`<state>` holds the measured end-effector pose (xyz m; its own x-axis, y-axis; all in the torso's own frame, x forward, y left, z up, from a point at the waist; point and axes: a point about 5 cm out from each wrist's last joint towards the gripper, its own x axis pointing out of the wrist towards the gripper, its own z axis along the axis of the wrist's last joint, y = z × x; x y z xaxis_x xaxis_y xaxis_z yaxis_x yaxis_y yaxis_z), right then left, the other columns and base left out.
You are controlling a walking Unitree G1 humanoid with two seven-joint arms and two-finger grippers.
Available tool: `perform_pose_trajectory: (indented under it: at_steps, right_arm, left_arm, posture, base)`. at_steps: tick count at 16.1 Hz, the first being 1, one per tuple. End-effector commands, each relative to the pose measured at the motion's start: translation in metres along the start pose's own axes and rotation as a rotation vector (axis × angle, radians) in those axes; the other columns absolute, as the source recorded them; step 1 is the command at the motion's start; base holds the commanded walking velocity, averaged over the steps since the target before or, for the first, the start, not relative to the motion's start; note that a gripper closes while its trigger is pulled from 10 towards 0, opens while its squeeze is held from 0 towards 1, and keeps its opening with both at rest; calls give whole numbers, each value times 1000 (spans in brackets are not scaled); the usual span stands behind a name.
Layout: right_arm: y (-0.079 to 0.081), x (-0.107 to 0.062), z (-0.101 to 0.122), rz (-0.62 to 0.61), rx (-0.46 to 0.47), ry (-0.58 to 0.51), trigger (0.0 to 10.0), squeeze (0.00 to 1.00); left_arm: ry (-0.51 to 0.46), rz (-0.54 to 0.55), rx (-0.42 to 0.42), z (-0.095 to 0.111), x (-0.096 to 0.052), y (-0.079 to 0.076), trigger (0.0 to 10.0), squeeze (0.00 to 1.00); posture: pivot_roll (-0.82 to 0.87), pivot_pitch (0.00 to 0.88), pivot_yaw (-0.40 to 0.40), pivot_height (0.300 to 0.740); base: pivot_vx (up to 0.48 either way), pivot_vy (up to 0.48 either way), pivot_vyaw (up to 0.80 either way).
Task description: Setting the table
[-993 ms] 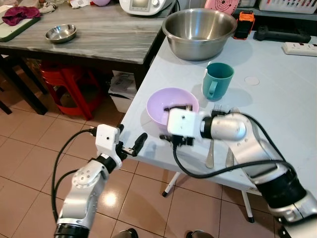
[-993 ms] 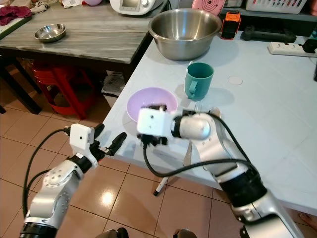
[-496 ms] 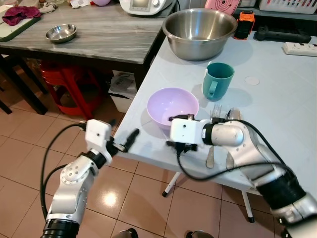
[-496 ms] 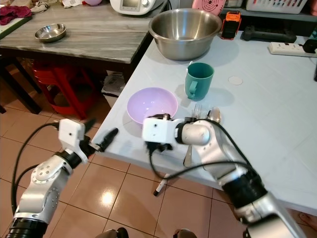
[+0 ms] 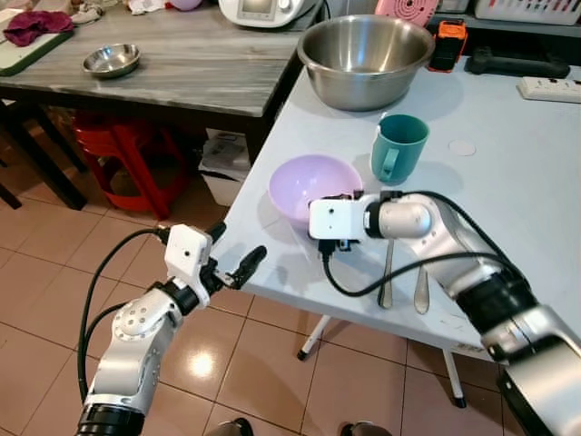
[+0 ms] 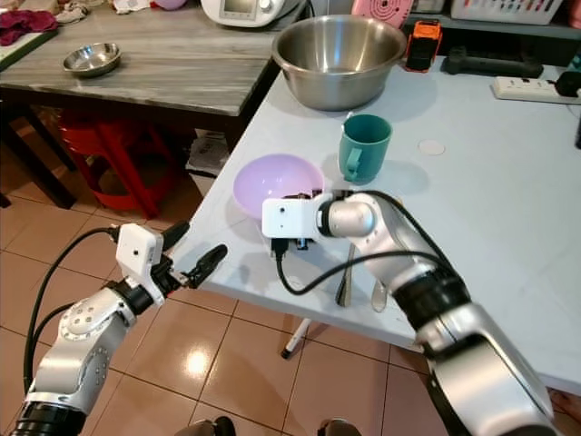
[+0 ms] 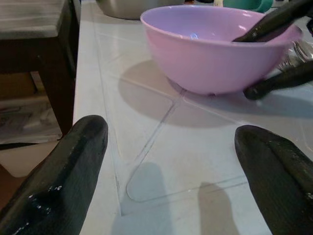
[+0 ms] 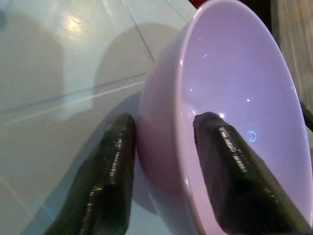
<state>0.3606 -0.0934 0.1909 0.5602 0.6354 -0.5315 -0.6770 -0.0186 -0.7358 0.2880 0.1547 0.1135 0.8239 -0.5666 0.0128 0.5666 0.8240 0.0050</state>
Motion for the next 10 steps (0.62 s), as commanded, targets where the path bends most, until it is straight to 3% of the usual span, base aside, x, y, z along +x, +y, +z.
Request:
perform_pose_trajectory:
  at_steps: [1,6,10]
  right_arm:
    - [-2,2,3,8,-23,-11,0,0]
    - [0,5,-2,52,-20,-15,0,0]
    - [-4,3,-5,19,-7,-26,0,0]
  left_arm:
    - [2,-11,10,0,-3,-1,10000,0]
    - [26,-7,14,-3,-6,0,10000,0]
    - [24,-12,16,-2,-4,0,10000,0]
  posture:
    - [-202,150,81,740]
    - [-197,150,79,740]
    - [-194,136,86,740]
  base:
    - [0,0,0]
    - [0,0,0]
    - [0,0,0]
